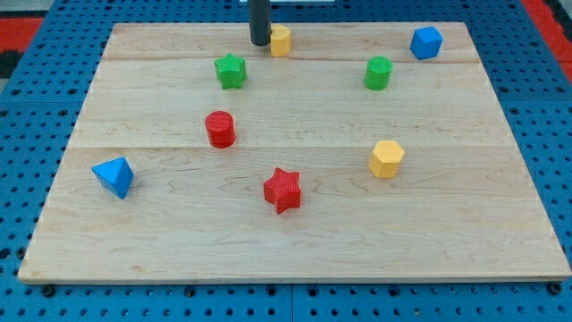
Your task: Place the green star vertical to the blue triangle
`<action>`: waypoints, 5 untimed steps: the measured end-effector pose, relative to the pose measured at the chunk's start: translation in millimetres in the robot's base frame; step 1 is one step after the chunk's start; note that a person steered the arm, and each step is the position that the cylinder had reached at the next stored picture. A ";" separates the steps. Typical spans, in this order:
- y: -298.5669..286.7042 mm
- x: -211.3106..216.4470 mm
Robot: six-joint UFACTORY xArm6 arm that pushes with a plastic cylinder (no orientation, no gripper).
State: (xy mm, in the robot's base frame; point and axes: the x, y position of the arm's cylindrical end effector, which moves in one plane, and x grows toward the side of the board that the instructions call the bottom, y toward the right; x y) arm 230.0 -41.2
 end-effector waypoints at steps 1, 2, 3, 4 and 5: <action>0.0 1.3; 0.0 22.6; 0.0 38.6; 0.0 40.0; 0.0 66.5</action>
State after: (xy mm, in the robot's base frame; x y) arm 296.5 -41.2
